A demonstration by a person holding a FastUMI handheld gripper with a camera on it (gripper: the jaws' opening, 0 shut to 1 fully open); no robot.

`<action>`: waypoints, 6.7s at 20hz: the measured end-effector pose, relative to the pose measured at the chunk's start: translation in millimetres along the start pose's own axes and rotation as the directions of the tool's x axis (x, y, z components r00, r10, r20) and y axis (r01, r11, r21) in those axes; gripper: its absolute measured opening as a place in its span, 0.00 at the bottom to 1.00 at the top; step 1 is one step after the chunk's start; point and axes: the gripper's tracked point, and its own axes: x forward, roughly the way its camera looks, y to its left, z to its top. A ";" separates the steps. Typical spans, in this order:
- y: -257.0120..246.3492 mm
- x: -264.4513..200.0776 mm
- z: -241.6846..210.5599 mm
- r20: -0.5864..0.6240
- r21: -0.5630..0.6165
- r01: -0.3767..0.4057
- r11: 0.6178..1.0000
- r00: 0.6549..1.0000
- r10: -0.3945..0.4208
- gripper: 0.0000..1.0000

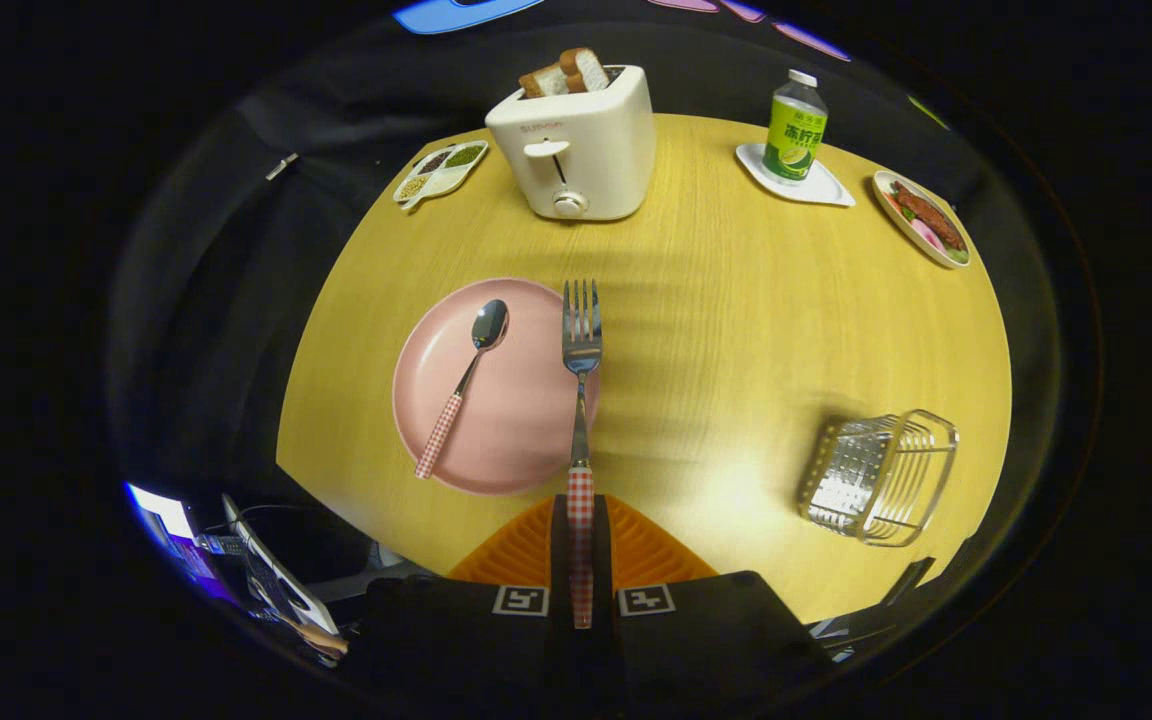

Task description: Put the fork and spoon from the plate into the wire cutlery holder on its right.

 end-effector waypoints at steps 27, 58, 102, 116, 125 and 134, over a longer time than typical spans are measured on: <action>-219.7 -68.4 -60.0 -0.521 -0.334 0.037 0.942 0.826 -0.217 0.10; -117.5 -141.8 -7.3 0.023 -0.087 -0.006 0.996 1.000 0.008 0.99; 124.9 156.4 8.0 -0.116 0.221 -0.035 0.975 0.991 0.062 0.18; 81.3 48.4 4.8 -0.028 0.101 -0.180 0.979 0.983 0.184 0.10; -19.4 -49.0 -13.4 -0.008 0.126 -0.135 0.983 0.991 0.137 0.10; -112.8 -120.9 -29.0 -0.086 0.123 -0.072 0.990 0.993 0.083 0.10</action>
